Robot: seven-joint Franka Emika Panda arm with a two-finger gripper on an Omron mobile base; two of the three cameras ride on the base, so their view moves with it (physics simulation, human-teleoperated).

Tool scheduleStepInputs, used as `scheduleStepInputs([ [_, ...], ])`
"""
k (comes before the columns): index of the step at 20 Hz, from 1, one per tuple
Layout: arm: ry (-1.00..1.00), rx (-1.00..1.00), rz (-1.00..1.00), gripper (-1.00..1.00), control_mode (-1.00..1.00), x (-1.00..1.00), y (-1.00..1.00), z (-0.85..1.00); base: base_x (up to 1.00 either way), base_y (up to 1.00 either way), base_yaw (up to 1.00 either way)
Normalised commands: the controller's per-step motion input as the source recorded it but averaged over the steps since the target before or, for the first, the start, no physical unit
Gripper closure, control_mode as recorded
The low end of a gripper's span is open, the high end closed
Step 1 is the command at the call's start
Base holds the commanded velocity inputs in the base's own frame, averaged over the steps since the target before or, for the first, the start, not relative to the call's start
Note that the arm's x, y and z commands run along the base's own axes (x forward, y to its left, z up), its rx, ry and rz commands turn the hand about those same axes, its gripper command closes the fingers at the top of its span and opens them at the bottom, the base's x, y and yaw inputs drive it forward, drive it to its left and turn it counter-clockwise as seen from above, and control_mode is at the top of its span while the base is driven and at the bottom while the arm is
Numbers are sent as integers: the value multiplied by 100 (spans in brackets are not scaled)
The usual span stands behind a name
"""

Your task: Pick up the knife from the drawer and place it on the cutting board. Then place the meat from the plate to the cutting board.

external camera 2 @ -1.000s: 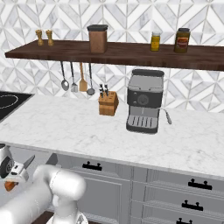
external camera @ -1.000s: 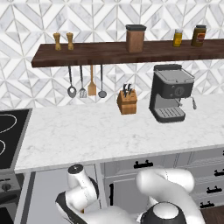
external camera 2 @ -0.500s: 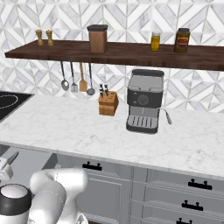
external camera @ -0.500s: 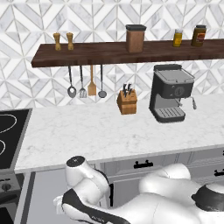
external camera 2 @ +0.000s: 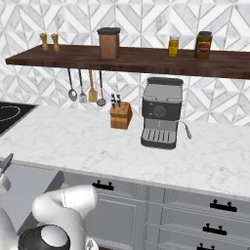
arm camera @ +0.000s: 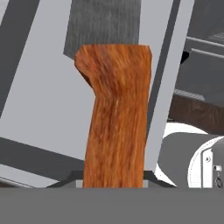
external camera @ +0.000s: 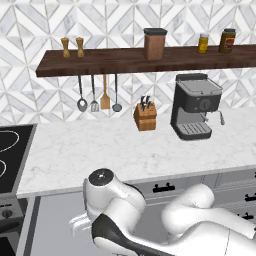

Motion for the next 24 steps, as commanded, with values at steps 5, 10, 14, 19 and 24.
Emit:
scheduleStepInputs([
  [5,-6,6,0,100,-100,39,-96,62,0,0,0],
  [10,0,13,0,100,-100,65,-100,51,0,0,0],
  [14,0,5,4,100,-100,53,-100,60,0,0,0],
  [19,0,-1,9,100,-100,30,-100,62,0,0,0],
  [24,9,-15,2,100,-100,1,-82,46,0,0,0],
])
